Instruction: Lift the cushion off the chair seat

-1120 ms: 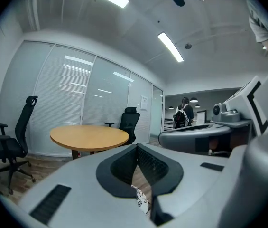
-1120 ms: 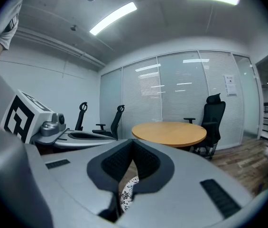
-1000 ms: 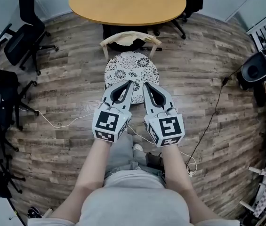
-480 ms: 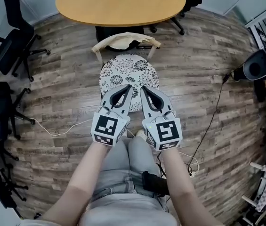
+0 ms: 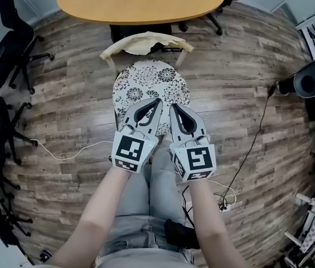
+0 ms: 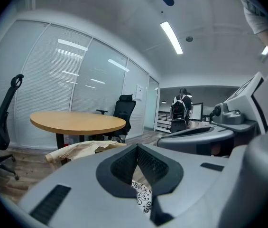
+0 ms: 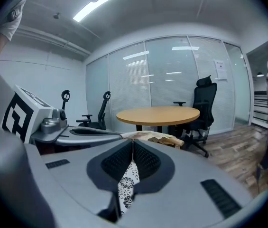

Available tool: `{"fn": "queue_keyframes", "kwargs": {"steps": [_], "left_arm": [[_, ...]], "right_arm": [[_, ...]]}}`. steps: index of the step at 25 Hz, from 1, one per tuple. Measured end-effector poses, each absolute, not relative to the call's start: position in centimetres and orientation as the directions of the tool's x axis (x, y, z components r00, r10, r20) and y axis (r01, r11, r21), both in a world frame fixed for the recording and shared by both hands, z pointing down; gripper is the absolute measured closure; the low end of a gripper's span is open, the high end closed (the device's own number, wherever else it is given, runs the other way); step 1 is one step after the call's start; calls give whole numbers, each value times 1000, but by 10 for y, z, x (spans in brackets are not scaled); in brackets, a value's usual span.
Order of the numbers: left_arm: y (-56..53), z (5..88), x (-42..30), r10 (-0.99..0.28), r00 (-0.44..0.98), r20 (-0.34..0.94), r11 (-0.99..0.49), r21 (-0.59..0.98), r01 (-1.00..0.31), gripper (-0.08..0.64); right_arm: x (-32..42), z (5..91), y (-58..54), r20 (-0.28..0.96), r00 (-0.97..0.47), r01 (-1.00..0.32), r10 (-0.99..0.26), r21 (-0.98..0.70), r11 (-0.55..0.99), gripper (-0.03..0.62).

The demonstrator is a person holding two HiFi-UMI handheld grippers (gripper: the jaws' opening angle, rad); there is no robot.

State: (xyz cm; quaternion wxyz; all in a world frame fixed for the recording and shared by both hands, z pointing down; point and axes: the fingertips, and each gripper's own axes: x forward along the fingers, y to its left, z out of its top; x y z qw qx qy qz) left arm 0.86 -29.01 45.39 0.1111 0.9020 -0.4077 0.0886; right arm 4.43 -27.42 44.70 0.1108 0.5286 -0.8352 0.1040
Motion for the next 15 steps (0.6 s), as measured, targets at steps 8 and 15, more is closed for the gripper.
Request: {"fn": "queue_keyframes", "kwargs": {"steps": [8, 15], "left_arm": [[-319, 504, 22, -694, 658, 292, -666, 87, -741, 555], [-328, 558, 35, -679, 658, 326, -657, 129, -743, 555]], "right_arm": [[73, 519, -300, 387, -395, -918, -833, -140, 370, 565], [101, 575, -313, 449, -377, -926, -810, -157, 343, 555]]}}
